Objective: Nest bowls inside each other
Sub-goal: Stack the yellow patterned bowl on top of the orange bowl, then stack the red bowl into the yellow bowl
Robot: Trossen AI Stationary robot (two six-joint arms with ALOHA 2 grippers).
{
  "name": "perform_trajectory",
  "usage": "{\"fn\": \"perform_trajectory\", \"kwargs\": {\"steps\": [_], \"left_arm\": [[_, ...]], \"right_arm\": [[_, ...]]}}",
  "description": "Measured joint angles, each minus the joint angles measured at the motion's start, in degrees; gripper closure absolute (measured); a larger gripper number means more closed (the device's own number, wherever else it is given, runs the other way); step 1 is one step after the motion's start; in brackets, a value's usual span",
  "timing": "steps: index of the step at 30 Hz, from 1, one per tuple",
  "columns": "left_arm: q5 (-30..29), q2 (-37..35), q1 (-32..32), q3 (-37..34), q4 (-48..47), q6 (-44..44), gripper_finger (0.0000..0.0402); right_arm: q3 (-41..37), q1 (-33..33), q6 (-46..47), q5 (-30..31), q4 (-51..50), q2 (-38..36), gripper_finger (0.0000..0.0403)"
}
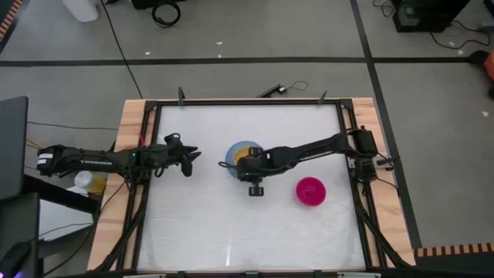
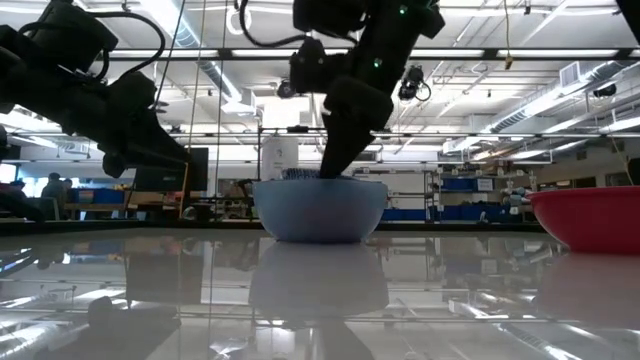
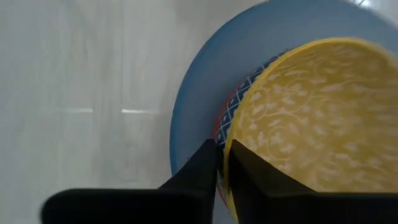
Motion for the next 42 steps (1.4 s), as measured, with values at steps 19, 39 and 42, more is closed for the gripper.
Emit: {"fn": "perform_trajectory", "kwargs": {"steps": [19,39,42], "left_arm": [[-1.5,0.0,0.2,0.0,-1.5,1.4,0.026],[-2.5,0.0,0.2,0.0,1.1,2.8,0.026],[-2.5,0.0,0.2,0.0,1.0,2.4,0.026]], "right_arm": [[-0.9,2.6,22.1,12.6,-25.3,-13.4,0.0245],[-25.1,21.1,60.0,-1.3,-17.5,-22.2,0.0245],[-25.1,21.1,60.0,-1.2,-16.1,-21.4,0.0245]]}}
